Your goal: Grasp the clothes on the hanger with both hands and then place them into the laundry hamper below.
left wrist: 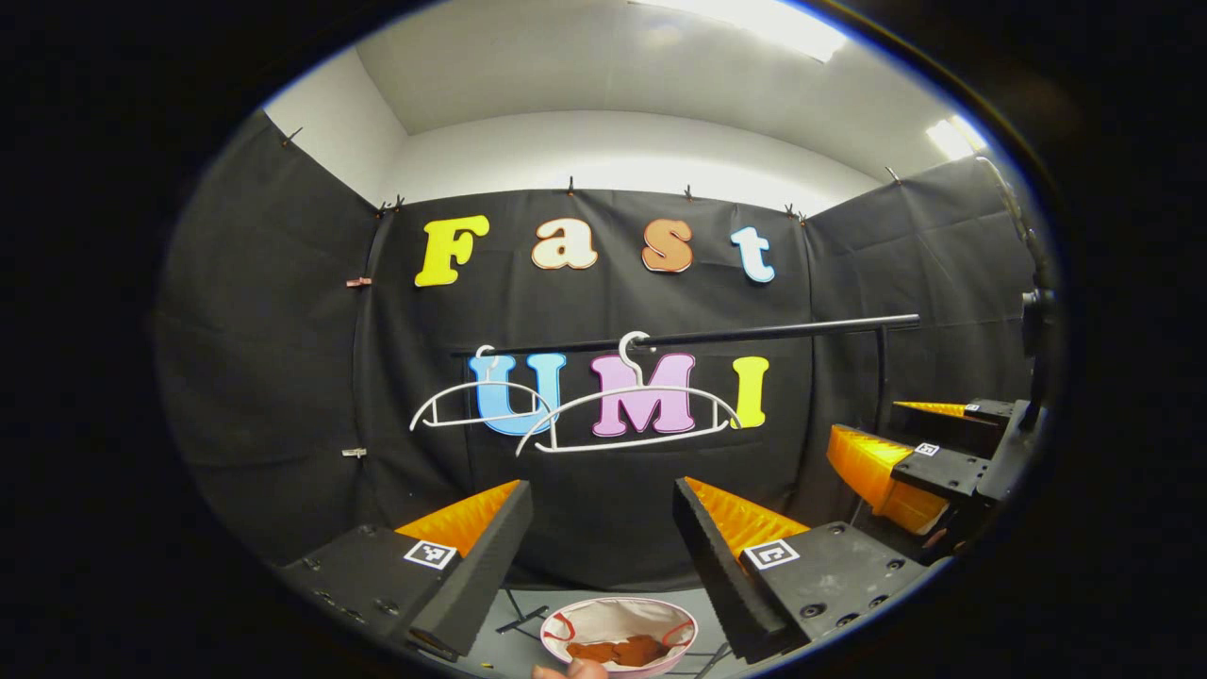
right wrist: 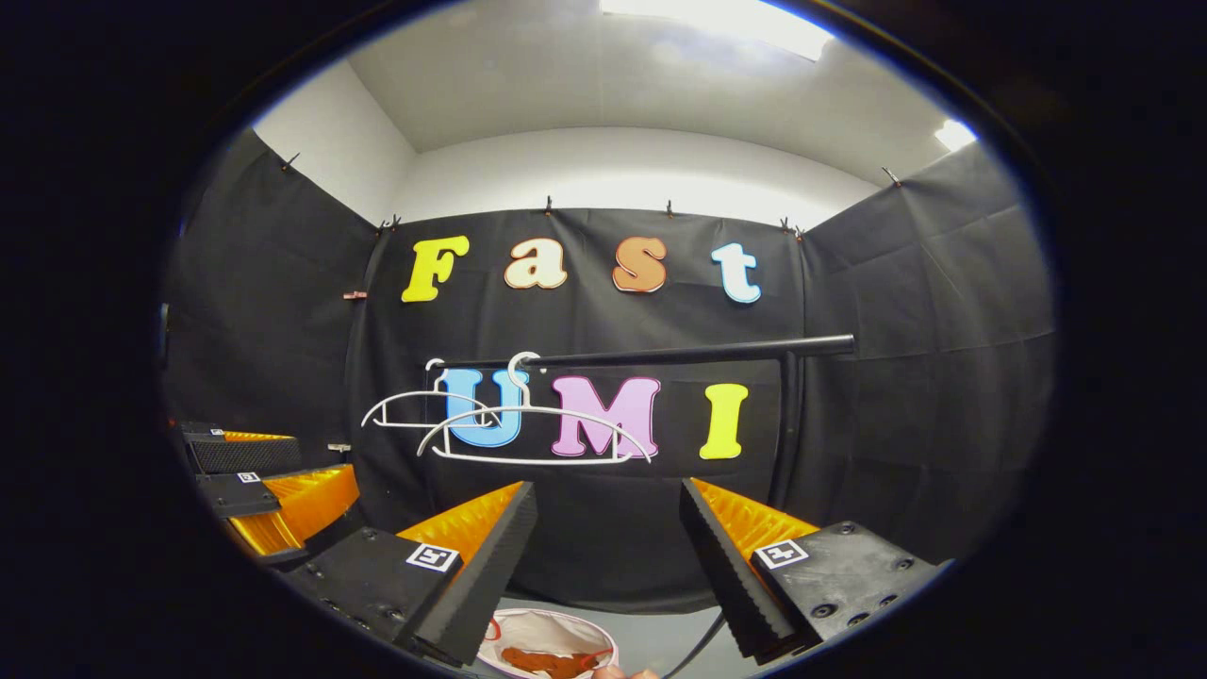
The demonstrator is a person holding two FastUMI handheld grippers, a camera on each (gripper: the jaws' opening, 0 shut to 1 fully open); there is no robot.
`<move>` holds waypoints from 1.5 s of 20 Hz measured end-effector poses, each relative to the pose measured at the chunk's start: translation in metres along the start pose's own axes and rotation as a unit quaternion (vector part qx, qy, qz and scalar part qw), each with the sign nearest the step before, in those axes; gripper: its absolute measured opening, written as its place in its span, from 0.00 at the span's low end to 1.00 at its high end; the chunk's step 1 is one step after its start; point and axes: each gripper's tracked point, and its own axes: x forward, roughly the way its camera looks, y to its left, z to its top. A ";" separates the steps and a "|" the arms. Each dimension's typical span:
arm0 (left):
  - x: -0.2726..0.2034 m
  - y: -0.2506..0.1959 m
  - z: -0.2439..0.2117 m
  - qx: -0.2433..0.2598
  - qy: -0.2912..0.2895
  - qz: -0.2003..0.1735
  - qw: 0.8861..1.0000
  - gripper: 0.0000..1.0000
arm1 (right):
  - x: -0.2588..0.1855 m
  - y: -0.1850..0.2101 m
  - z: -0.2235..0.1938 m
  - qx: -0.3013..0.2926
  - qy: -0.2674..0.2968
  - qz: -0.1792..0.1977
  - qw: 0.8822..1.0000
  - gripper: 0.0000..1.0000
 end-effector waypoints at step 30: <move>0.001 0.007 -0.006 0.002 0.005 -0.016 1.000 0.95 | 0.005 0.022 0.001 -0.022 -0.009 0.012 1.000 0.98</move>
